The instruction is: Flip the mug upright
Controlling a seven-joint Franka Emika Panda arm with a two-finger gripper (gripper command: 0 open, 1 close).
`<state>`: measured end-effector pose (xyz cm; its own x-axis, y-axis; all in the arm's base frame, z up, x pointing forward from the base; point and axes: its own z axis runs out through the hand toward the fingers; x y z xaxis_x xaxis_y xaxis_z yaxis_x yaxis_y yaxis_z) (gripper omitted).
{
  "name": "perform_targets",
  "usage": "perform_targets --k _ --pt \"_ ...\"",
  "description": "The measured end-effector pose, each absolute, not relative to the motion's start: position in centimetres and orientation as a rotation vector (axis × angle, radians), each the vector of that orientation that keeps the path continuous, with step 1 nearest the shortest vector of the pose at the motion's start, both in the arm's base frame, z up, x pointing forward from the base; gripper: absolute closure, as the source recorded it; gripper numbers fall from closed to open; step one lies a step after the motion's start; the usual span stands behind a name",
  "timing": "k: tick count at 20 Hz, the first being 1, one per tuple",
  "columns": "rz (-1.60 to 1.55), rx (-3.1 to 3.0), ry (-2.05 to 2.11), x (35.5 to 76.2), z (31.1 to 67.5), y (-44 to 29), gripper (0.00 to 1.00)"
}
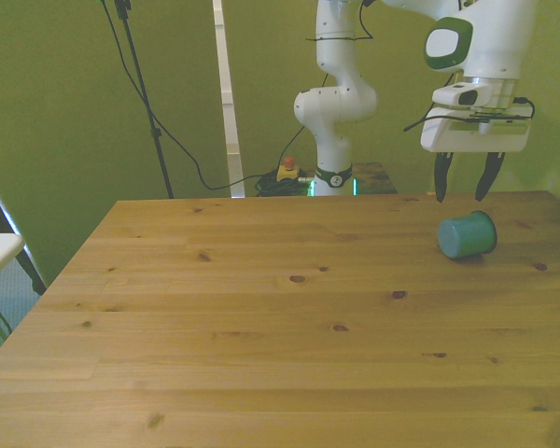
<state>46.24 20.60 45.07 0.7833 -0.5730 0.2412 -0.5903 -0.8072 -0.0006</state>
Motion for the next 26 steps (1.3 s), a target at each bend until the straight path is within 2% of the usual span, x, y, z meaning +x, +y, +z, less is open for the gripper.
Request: perform_targets --k 7,16,26 --pt "0.485 2.759 -0.91 44.8 43.0 26.5 0.0" --pt "0.62 2.521 -0.933 45.4 39.2 29.9 0.0" --pt "0.681 2.358 -0.952 46.6 37.3 29.6 0.0"
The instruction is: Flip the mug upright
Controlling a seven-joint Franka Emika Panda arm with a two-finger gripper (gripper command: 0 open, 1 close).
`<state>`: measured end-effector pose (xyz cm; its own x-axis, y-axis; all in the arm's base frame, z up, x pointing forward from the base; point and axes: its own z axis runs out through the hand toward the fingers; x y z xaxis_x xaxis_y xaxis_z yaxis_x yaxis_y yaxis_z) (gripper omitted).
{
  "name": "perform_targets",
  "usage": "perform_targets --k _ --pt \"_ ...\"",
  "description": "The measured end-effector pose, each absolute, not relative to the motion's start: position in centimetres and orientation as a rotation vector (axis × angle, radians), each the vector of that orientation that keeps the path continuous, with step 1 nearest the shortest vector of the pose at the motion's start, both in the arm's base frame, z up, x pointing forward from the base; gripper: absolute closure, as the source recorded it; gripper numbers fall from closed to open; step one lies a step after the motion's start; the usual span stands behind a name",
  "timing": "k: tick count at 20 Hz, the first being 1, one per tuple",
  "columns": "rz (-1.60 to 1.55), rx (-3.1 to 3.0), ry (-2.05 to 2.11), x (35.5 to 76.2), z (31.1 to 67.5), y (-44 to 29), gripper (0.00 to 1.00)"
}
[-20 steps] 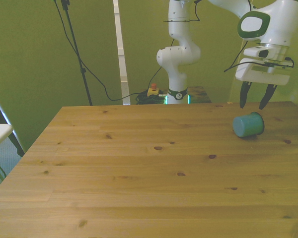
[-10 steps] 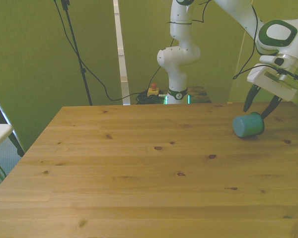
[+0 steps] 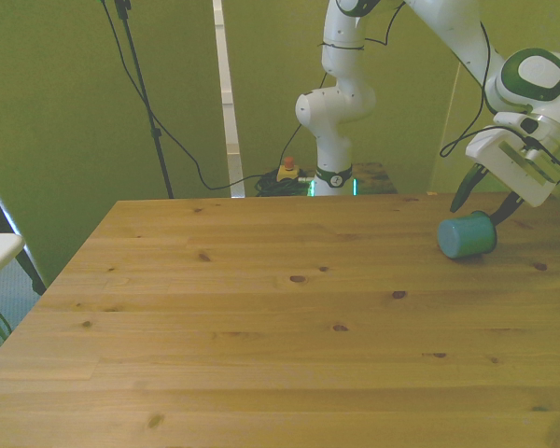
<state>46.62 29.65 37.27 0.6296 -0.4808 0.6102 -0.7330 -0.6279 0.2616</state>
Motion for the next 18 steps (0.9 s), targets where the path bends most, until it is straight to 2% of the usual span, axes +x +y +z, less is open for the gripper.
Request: perform_targets --k 4,5,18 --pt "0.695 2.317 -0.961 46.8 37.0 29.4 0.0" --pt "0.695 2.312 -0.962 46.9 36.9 29.3 1.0" --pt "0.664 2.279 -0.971 47.6 35.5 27.8 1.0"
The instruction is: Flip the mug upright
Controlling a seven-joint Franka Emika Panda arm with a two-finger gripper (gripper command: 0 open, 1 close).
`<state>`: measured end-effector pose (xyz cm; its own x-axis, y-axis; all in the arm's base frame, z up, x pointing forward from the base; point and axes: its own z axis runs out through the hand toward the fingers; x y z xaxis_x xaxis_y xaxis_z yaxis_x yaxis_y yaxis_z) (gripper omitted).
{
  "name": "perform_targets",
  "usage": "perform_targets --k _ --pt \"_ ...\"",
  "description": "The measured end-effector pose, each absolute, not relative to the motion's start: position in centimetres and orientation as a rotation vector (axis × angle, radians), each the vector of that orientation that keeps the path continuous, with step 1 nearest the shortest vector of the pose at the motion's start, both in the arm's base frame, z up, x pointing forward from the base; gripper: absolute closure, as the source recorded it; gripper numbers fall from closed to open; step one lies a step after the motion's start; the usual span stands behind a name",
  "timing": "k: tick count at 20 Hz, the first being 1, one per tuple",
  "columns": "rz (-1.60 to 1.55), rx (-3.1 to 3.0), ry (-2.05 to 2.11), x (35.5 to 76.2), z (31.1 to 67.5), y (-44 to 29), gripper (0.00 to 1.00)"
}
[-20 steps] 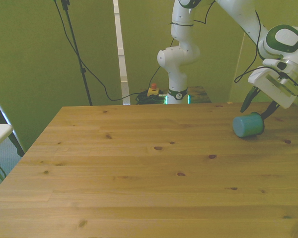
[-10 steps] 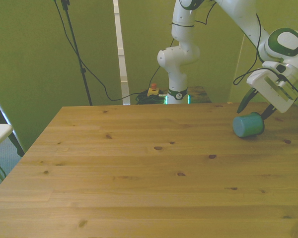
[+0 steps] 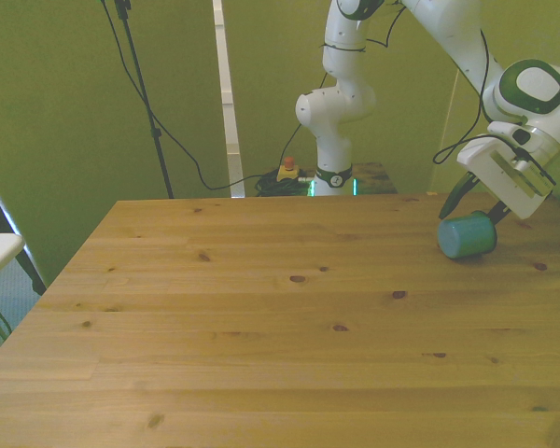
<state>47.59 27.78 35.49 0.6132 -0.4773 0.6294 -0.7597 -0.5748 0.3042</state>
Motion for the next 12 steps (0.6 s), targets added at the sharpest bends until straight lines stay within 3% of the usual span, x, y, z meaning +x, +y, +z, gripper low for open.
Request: perform_targets --k 12 --pt "0.661 2.273 -0.97 47.56 35.39 27.71 1.0"
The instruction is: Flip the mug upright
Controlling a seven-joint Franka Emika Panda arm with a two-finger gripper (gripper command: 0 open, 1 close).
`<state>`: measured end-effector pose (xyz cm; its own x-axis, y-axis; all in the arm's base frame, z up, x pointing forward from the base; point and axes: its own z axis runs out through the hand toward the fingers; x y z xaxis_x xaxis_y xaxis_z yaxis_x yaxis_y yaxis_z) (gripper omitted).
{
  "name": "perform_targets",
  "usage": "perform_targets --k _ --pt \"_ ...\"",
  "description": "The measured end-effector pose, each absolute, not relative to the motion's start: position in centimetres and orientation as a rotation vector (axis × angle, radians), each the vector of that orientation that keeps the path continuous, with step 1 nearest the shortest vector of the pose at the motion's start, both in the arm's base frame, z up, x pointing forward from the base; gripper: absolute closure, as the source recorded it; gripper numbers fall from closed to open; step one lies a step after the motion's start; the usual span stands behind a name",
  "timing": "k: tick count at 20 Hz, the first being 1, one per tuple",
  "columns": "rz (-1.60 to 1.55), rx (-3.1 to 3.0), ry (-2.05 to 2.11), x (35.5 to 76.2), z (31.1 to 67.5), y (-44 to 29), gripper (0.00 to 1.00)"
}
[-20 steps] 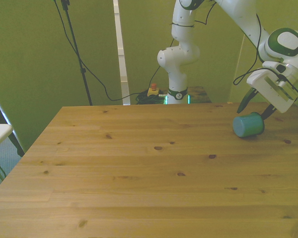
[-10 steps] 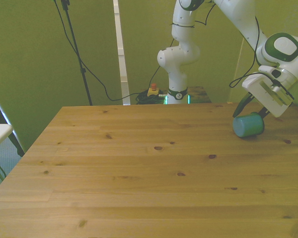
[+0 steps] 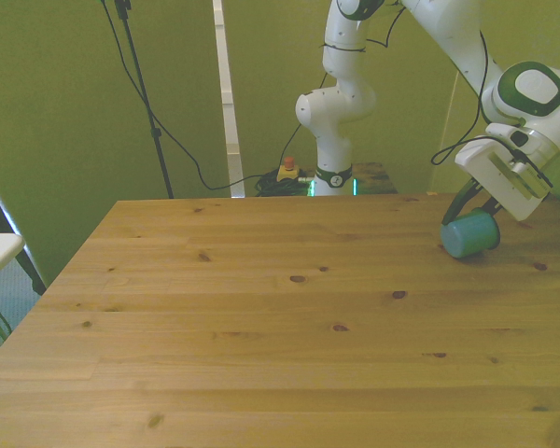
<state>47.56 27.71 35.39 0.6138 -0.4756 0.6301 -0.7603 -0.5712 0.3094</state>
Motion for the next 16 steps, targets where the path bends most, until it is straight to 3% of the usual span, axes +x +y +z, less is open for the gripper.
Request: perform_targets --k 7,16 --pt "0.673 2.277 -0.983 47.6 36.2 27.7 1.0" --pt "0.65 2.371 -1.117 46.7 42.3 25.3 1.0"
